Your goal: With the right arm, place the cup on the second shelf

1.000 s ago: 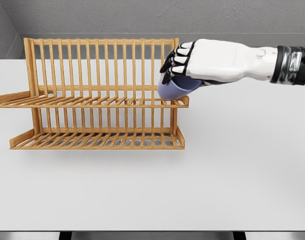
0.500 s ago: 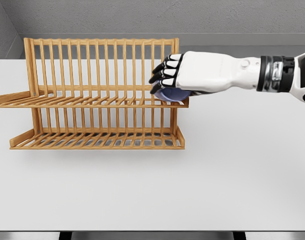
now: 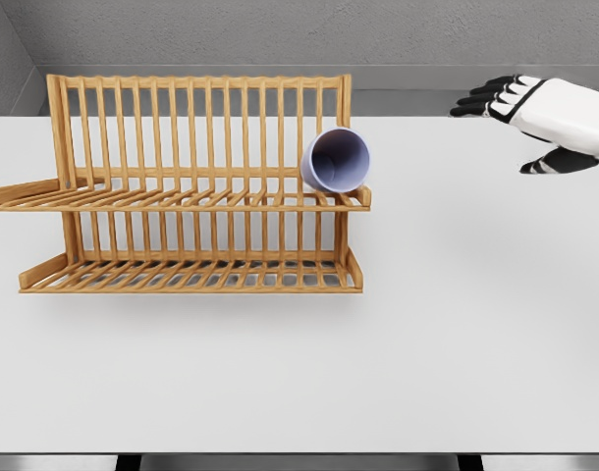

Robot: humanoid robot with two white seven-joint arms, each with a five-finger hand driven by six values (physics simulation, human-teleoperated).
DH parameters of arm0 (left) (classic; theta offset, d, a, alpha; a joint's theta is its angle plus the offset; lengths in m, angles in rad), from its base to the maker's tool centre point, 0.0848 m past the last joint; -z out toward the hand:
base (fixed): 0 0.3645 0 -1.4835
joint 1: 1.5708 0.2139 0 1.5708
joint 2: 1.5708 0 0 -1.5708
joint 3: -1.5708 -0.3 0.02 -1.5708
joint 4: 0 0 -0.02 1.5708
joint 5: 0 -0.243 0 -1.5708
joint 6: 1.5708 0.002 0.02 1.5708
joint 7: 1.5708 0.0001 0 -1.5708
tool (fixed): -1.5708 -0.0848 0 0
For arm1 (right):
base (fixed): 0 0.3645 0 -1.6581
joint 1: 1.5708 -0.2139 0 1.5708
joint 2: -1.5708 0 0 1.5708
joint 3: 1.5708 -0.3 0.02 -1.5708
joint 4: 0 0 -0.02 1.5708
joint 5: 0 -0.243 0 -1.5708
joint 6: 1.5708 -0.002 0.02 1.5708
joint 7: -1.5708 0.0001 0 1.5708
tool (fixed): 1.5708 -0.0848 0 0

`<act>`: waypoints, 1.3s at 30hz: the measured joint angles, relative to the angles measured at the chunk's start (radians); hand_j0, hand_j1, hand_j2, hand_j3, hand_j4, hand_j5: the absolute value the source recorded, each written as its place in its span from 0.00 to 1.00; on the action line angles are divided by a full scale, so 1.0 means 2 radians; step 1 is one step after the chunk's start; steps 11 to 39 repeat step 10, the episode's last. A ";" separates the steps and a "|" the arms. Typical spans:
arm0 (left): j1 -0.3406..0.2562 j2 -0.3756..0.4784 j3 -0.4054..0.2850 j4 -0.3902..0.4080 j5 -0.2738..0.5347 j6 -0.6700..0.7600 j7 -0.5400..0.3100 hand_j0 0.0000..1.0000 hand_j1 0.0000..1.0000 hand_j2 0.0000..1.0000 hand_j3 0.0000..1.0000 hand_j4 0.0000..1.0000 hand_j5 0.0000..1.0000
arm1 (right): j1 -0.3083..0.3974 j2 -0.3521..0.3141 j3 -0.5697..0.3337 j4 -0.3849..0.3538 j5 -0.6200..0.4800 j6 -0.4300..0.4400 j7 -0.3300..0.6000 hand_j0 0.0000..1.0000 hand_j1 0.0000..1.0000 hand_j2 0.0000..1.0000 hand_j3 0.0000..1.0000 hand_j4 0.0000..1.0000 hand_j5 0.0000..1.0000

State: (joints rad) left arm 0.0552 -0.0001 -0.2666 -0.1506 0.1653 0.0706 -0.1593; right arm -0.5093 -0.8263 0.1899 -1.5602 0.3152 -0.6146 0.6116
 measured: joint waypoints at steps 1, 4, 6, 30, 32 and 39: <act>0.000 0.000 0.000 0.000 0.000 0.000 0.000 1.00 1.00 1.00 1.00 1.00 1.00 | 0.008 0.021 -0.007 0.014 0.002 0.000 0.000 1.00 1.00 1.00 1.00 1.00 1.00; 0.000 0.000 0.000 0.000 0.000 0.000 0.000 1.00 1.00 1.00 1.00 1.00 1.00 | 0.028 0.077 -0.027 0.034 0.004 0.000 0.000 1.00 1.00 1.00 1.00 1.00 1.00; 0.000 0.000 0.000 0.000 0.000 0.000 0.000 1.00 1.00 1.00 1.00 1.00 1.00 | 0.031 0.096 -0.032 0.042 0.006 0.000 0.000 1.00 1.00 1.00 1.00 1.00 1.00; 0.000 0.000 0.000 0.000 0.000 0.000 0.000 1.00 1.00 1.00 1.00 1.00 1.00 | 0.032 0.112 -0.038 0.054 0.012 0.000 0.000 1.00 1.00 1.00 1.00 1.00 1.00; 0.000 0.000 0.000 0.000 0.000 0.000 0.000 1.00 1.00 1.00 1.00 1.00 1.00 | 0.032 0.112 -0.038 0.054 0.012 0.000 0.000 1.00 1.00 1.00 1.00 1.00 1.00; 0.000 0.000 0.000 0.000 0.000 0.000 0.000 1.00 1.00 1.00 1.00 1.00 1.00 | 0.032 0.112 -0.038 0.054 0.012 0.000 0.000 1.00 1.00 1.00 1.00 1.00 1.00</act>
